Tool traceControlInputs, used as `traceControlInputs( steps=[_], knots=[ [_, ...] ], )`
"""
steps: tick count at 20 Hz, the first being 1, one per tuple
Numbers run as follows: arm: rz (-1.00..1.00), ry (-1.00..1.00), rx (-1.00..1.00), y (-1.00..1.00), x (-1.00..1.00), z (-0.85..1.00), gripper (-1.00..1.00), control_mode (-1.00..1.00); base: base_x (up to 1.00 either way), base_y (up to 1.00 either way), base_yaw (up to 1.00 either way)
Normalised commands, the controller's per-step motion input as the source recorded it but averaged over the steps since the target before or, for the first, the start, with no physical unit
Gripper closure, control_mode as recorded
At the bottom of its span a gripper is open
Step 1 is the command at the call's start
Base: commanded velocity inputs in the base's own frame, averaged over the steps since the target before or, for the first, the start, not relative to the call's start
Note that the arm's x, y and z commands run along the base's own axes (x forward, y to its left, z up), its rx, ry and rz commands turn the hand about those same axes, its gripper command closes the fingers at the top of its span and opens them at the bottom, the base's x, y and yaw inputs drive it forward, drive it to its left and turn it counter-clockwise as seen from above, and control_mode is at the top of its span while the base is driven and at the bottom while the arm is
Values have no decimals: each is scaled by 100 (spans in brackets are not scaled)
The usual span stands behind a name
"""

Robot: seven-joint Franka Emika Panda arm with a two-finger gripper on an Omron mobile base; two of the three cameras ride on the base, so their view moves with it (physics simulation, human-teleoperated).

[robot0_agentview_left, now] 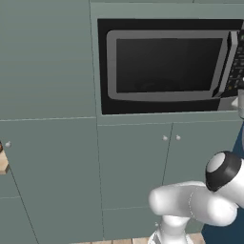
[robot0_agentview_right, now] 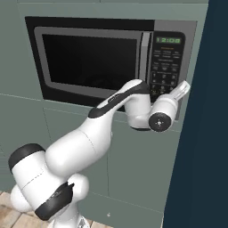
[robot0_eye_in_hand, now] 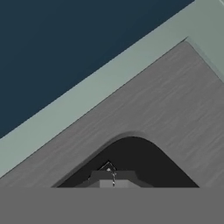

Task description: Pick the eggplant from the counter and place it in the microwave. Then turn on the microwave.

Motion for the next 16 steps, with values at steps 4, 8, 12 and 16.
traceControlInputs(
  steps=[4,8,12,16],
  knots=[
    [0,0,3,-13,34,-7,100,-100,0,0,0],
    [0,0,3,-15,31,-10,100,-100,0,0,0],
    [0,1,0,-1,2,-4,100,-100,0,0,0],
    [-4,-9,0,-5,-48,10,100,-100,0,0,0]
  ],
)
